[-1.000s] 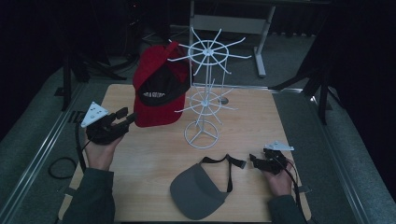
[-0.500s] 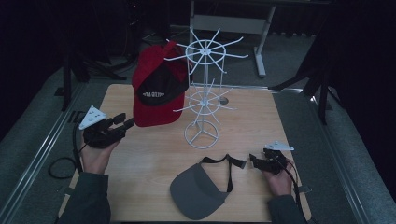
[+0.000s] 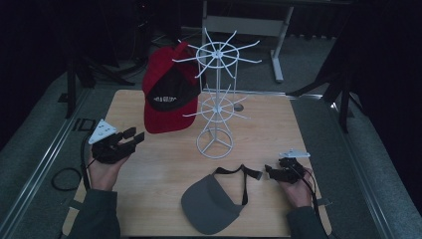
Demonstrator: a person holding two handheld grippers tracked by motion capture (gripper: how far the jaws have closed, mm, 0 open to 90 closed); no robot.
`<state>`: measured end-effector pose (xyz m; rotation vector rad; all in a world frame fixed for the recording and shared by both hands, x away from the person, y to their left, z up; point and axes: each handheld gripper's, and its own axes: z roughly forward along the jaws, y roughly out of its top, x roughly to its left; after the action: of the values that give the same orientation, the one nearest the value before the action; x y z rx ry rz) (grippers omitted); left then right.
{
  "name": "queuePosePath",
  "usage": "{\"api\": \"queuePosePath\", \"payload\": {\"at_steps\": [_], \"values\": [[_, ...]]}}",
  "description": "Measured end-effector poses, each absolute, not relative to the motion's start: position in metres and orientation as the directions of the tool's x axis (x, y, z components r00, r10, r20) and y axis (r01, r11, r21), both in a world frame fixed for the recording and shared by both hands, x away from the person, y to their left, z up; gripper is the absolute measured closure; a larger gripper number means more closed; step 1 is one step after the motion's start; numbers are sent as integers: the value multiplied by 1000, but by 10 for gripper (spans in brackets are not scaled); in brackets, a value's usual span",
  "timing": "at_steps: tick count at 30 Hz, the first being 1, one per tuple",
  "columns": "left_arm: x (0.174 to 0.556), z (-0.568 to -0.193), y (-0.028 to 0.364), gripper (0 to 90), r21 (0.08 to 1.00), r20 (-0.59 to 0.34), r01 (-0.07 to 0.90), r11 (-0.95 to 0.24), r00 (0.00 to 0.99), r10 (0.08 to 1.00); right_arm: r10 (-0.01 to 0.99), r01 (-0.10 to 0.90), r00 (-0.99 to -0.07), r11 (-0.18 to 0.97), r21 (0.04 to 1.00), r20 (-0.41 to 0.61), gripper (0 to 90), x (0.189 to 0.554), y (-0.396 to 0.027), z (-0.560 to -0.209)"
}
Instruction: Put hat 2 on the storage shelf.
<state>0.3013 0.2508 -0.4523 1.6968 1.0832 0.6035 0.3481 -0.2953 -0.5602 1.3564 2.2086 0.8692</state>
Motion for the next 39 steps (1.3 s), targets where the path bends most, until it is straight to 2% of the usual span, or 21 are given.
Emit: {"api": "queuePosePath", "payload": {"at_steps": [7, 14, 19, 23, 29, 39], "values": [[301, -463, 247, 580, 908, -76, 397, -137, 477, 876, 885, 640, -462, 373, 671, -52, 454, 347, -285, -556], [302, -471, 245, 571, 904, -70, 403, -144, 473, 879, 870, 609, -487, 400, 685, -75, 471, 343, -275, -547], [304, -476, 243, 570, 895, -73, 419, -153, 477, 876, 859, 601, -510, 394, 695, -47, 481, 341, -272, -540], [305, -479, 242, 564, 893, -78, 423, -152, 479, 875, 842, 593, -538, 402, 698, -28, 478, 339, -265, -536], [302, -483, 244, 564, 890, -78, 430, -153, 474, 877, 816, 577, -577, 419, 701, -13, 423, 338, -248, -531], [303, -487, 243, 559, 884, -77, 440, -155, 466, 881, 785, 566, -619, 449, 691, -3, 417, 337, -231, -523]]}}
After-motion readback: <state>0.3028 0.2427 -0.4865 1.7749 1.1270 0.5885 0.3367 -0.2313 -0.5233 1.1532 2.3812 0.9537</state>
